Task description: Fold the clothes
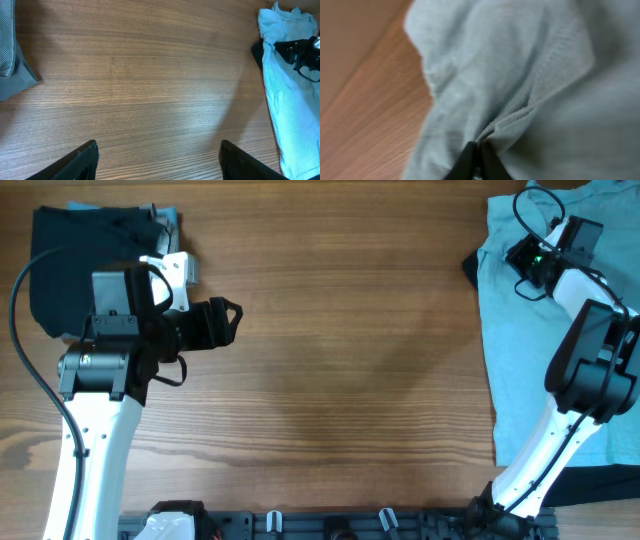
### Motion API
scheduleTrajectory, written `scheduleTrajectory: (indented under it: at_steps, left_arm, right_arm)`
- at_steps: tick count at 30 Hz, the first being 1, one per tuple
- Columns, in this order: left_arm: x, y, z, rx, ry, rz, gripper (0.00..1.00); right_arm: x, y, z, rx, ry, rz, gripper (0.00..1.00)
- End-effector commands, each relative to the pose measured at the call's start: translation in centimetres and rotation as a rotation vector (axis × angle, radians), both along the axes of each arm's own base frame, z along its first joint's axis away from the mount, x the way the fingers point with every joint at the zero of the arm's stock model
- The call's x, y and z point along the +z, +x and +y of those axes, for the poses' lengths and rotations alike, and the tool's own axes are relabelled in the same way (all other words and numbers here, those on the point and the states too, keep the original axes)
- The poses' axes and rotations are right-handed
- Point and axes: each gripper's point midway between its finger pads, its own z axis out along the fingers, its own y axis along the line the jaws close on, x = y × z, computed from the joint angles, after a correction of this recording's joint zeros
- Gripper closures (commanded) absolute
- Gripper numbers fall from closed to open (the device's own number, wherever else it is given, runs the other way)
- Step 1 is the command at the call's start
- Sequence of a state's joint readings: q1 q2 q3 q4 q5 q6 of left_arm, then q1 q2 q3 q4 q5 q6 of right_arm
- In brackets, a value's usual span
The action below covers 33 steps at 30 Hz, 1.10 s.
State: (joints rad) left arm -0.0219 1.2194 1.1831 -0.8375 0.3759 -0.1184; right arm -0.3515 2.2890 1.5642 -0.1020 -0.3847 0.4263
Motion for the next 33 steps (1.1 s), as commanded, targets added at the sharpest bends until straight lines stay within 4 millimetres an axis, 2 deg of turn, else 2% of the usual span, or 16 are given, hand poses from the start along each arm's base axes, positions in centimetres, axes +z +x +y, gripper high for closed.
scheduleTrajectory:
  at_steps: [1, 4, 7, 10, 12, 13, 15, 18, 20, 22, 23, 25, 29, 31, 32, 33]
  left_arm:
    - [0.9, 0.2, -0.5, -0.016, -0.015, -0.021, 0.27]
    - [0.9, 0.2, -0.5, -0.016, -0.015, -0.021, 0.29]
    - [0.9, 0.2, -0.5, -0.016, -0.015, -0.022, 0.32]
    - [1.0, 0.3, -0.5, -0.016, -0.015, -0.028, 0.32]
    - [1.1, 0.4, -0.5, -0.016, -0.015, -0.033, 0.26]
    - [1.1, 0.4, -0.5, -0.016, -0.015, -0.036, 0.22]
    - [1.3, 0.6, -0.5, -0.016, -0.015, -0.045, 0.21]
    - [1.7, 0.9, -0.5, -0.016, -0.016, -0.068, 0.21]
    - [2.2, 0.8, -0.5, -0.016, -0.016, -0.087, 0.22]
    - [3.0, 0.5, -0.4, -0.015, -0.016, -0.116, 0.21]
    - [3.4, 0.4, -0.3, -0.011, -0.015, -0.129, 0.21]
    - [4.4, 0.0, 0.3, 0.009, -0.008, -0.161, 0.21]
    - [6.7, -1.1, 2.2, 0.078, 0.021, -0.243, 0.17]
    - [8.4, -2.0, 3.3, 0.117, 0.029, -0.304, 0.14]
    - [9.0, -2.3, 3.7, 0.129, 0.032, -0.324, 0.12]
    - [9.8, -2.8, 4.1, 0.146, 0.035, -0.355, 0.11]
  right_arm:
    - [3.5, 0.7, 1.3, 0.098, -0.008, -0.083, 0.96]
    - [7.7, 0.7, 1.3, 0.127, -0.067, -0.148, 0.96]
    - [13.4, 0.2, 1.2, 0.119, -0.123, -0.223, 0.96]
    - [19.8, -1.1, 1.5, 0.107, -0.161, -0.308, 0.96]
    - [23.2, -2.5, 1.8, 0.066, -0.163, -0.328, 0.96]
    - [24.7, -3.4, 2.1, 0.052, -0.164, -0.335, 0.96]
    - [27.3, -4.6, 3.5, 0.069, -0.171, -0.365, 0.96]
    - [31.0, -6.7, 6.8, 0.121, -0.177, -0.408, 0.96]
    - [32.9, -8.1, 10.0, 0.193, -0.187, -0.437, 0.96]
    - [35.0, -9.7, 15.1, 0.292, -0.176, -0.480, 0.95]
    - [35.4, -10.1, 16.6, 0.325, -0.169, -0.489, 0.96]
    - [35.8, -11.3, 21.2, 0.419, -0.139, -0.497, 0.96]
    - [34.1, -14.4, 30.6, 0.637, -0.078, -0.435, 0.96]
    - [32.2, -17.5, 36.2, 0.781, -0.046, -0.369, 0.96]
    - [31.7, -18.7, 38.0, 0.831, -0.036, -0.348, 0.96]
    - [30.9, -21.2, 41.1, 0.922, -0.023, -0.314, 0.95]
